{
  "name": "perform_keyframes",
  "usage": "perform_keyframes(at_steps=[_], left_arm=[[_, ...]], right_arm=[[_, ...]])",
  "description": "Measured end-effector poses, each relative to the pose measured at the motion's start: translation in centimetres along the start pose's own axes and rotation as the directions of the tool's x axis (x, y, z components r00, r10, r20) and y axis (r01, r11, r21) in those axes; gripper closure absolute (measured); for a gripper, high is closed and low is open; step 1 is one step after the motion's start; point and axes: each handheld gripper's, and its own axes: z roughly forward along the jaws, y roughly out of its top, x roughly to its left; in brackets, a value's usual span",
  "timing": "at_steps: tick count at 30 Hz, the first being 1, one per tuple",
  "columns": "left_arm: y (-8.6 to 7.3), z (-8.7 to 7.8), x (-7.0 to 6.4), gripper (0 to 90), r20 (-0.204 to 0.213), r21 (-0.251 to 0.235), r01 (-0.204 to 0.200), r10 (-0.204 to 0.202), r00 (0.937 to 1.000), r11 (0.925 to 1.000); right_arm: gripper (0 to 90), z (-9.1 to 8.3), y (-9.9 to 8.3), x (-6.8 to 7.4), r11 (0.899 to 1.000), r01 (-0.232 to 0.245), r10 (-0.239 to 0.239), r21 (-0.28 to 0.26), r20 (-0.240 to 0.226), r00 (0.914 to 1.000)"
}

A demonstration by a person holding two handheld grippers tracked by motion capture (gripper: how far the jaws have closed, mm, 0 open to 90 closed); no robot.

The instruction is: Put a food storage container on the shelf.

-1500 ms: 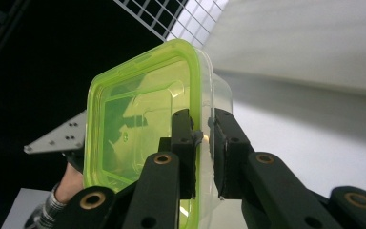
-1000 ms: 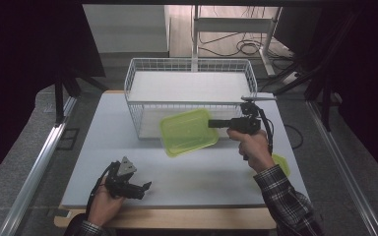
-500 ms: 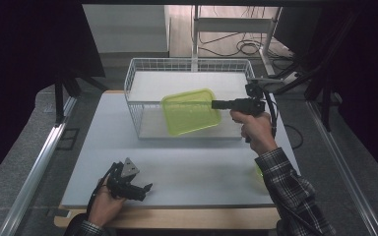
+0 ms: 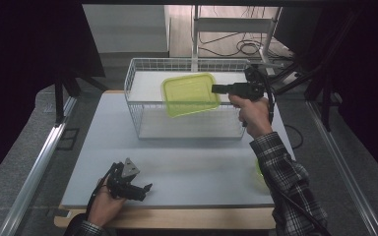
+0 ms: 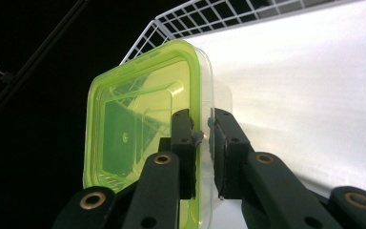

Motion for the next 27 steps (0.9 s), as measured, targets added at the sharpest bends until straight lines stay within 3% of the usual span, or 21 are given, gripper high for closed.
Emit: perform_keyframes(at_steps=[14,27], left_arm=[[-0.1,-0.1,0.2,2.9,-0.006,0.005,-0.002,0.002,1.0,1.0],[-0.1,0.0,0.1,2.9,-0.007,0.011,-0.01,0.01,0.9999,0.9999]], right_arm=[[80.4,1.1,2.3,-0.4,0.999,-0.01,0.013,-0.039,0.063,0.9979],[80.3,1.8,3.1,-1.3,0.998,-0.028,0.034,-0.062,0.104,0.994]])
